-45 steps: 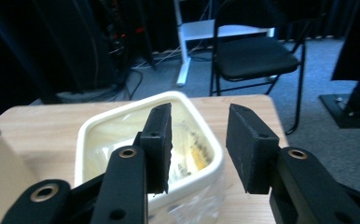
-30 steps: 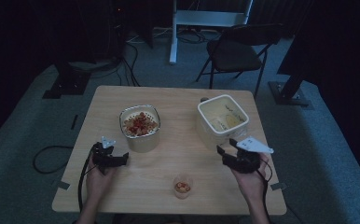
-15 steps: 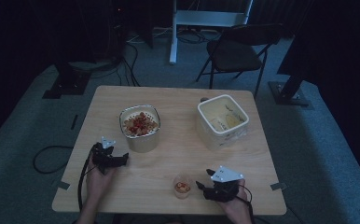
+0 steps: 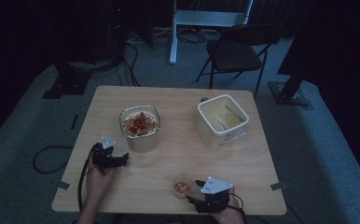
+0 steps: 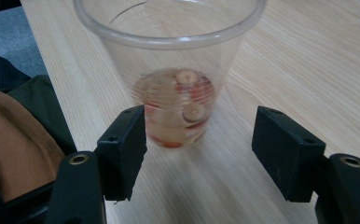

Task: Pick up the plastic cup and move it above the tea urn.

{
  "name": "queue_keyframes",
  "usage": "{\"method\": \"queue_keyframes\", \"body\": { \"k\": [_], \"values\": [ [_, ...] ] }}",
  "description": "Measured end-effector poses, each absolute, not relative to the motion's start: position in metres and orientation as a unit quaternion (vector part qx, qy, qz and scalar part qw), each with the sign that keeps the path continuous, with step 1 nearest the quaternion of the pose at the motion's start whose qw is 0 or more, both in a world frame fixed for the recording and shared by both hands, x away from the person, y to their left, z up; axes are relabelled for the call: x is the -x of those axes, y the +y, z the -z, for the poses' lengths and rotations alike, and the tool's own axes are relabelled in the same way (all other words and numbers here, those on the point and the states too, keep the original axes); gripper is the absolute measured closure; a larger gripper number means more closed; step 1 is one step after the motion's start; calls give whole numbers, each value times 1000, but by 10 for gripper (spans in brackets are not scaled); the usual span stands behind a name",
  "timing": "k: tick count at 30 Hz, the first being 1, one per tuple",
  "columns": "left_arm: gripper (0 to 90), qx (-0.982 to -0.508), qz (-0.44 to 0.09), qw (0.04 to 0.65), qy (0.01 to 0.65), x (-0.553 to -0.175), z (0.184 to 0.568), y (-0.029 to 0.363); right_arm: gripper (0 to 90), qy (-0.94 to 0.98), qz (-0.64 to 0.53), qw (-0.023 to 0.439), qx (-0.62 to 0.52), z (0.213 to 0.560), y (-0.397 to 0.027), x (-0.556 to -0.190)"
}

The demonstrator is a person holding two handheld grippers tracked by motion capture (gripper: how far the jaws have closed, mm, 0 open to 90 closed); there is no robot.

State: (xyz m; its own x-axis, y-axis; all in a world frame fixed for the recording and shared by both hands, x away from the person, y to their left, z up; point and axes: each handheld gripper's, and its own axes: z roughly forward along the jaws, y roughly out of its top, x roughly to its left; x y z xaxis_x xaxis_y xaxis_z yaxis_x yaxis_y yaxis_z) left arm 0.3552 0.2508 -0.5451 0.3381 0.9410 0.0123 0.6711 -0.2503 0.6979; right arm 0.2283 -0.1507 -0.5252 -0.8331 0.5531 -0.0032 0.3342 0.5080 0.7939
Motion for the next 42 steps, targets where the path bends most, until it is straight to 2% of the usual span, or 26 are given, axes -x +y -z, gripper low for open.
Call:
{"method": "queue_keyframes", "body": {
  "k": [4,6,16,19,22,23,25,27,30,37,42],
  "values": [
    [106,-757,-224,306,532,-353,545,251,422,862,-421,128,-251,526,-142,-234],
    [158,-759,-225,309,528,-350,545,252,432,863,-421,127,-250,526,-138,-238],
    [166,-772,-214,306,515,-342,543,253,472,868,-416,132,-235,524,-114,-264],
    [260,-778,-209,310,504,-336,541,251,493,870,-414,134,-232,523,-108,-271],
    [295,-798,-194,310,479,-329,538,248,507,871,-412,134,-232,522,-103,-276],
    [332,-801,-191,312,474,-327,538,247,523,871,-412,133,-230,520,-98,-282],
    [333,-813,-184,314,455,-324,538,244,544,872,-411,131,-230,520,-94,-286],
    [370,-816,-181,315,449,-322,538,242,554,873,-410,130,-229,520,-92,-289],
    [407,-829,-172,348,402,-315,534,228,580,873,-410,132,-230,519,-80,-299],
    [377,-832,-155,431,312,-299,519,196,608,870,-407,132,-244,520,-69,-308],
    [347,-830,-128,456,294,-302,516,175,587,870,-401,140,-251,518,-72,-310]
  ]
}}
